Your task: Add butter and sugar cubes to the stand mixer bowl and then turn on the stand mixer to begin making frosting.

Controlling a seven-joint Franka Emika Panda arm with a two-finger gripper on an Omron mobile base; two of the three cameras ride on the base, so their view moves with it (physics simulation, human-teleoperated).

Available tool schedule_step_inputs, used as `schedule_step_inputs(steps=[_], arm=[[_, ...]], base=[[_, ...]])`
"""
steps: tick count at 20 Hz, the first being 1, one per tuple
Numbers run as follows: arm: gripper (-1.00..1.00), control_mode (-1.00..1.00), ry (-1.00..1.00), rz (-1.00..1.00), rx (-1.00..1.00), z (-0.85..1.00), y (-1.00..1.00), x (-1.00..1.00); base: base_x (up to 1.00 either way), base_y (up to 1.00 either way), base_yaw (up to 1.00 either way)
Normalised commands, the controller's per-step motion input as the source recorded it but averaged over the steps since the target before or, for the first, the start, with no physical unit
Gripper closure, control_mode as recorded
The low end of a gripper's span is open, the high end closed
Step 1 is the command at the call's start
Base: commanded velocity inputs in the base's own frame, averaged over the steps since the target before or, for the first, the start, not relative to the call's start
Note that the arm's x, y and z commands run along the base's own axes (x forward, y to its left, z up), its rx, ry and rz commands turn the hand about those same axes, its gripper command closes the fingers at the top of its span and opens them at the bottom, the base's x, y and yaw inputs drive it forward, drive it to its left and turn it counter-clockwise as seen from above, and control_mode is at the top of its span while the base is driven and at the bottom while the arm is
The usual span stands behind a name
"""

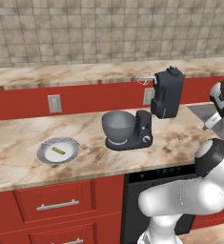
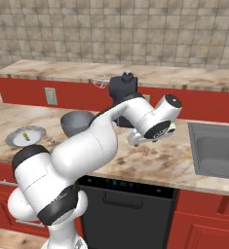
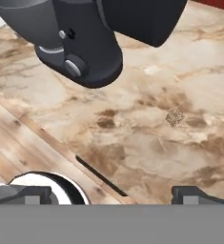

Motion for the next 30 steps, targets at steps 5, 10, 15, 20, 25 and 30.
schedule_step_inputs(steps=[5, 10, 15, 20, 25, 30], arm=[[-1.0, -1.0, -0.04, 0.39, 0.03, -0.3, 0.0, 0.39], [-1.0, -1.0, -0.05, 0.32, 0.01, -0.28, 0.0, 0.27], [-1.0, -1.0, -0.07, 0.22, 0.02, -0.28, 0.0, 0.22], [-1.0, -1.0, -0.06, 0.13, 0.02, -0.28, 0.0, 0.18], [-1.0, -1.0, -0.07, 0.07, 0.03, -0.25, 0.0, 0.18], [-1.0, -1.0, -0.09, 0.02, 0.01, -0.2, 0.0, 0.27]], base=[[0.0, 0.0, 0.0], [0.0, 0.0, 0.0], [0.0, 0.0, 0.0], [0.0, 0.0, 0.0], [0.0, 0.0, 0.0], [0.0, 0.0, 0.0]])
